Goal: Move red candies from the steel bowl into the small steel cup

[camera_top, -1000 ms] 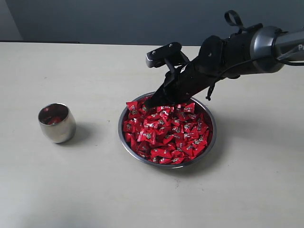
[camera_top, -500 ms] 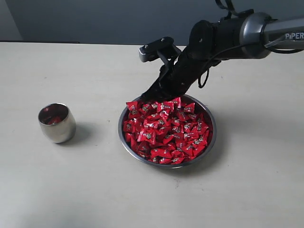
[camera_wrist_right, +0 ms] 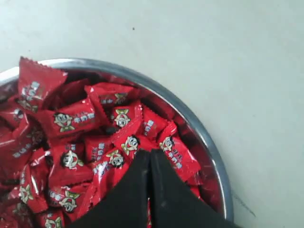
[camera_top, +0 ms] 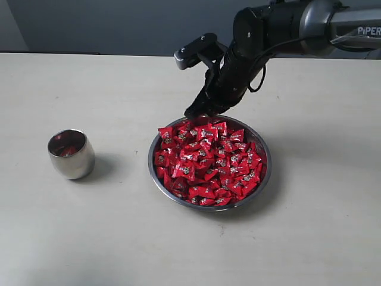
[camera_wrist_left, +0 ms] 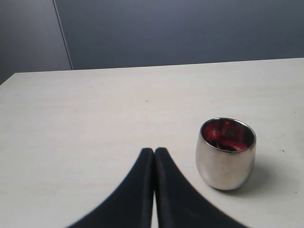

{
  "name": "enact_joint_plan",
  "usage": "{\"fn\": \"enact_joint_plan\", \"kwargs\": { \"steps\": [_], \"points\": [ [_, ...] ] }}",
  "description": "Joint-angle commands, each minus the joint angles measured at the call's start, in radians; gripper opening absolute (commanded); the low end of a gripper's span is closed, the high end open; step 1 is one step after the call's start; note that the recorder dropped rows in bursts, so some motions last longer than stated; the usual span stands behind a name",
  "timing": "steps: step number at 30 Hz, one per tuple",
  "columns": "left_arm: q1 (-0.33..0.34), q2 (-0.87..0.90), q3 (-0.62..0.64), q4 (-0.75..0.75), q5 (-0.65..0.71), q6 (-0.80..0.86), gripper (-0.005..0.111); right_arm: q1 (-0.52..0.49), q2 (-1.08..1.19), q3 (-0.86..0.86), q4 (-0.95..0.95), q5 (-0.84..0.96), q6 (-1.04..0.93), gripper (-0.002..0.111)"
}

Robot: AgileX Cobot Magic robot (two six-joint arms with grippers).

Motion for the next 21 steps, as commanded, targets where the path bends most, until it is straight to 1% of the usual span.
{"fn": "enact_joint_plan", "kwargs": {
  "steps": [1, 8, 18, 21],
  "points": [
    [0.001, -0.004, 0.004, -0.002, -0.002, -0.002, 0.0, -0.004, 0.054, -0.109, -0.009, 0.11, -0.007, -0.001],
    [0.001, -0.004, 0.004, -0.002, -0.002, -0.002, 0.0, -0.004, 0.132, -0.218, -0.005, 0.207, -0.027, -0.001],
    [0.001, -0.004, 0.004, -0.002, -0.002, -0.002, 0.0, -0.004, 0.169, -0.227, 0.01, 0.247, -0.041, -0.001],
    [0.001, -0.004, 0.004, -0.002, -0.002, -0.002, 0.0, -0.004, 0.169, -0.227, 0.065, 0.248, -0.076, -0.001]
  ]
}}
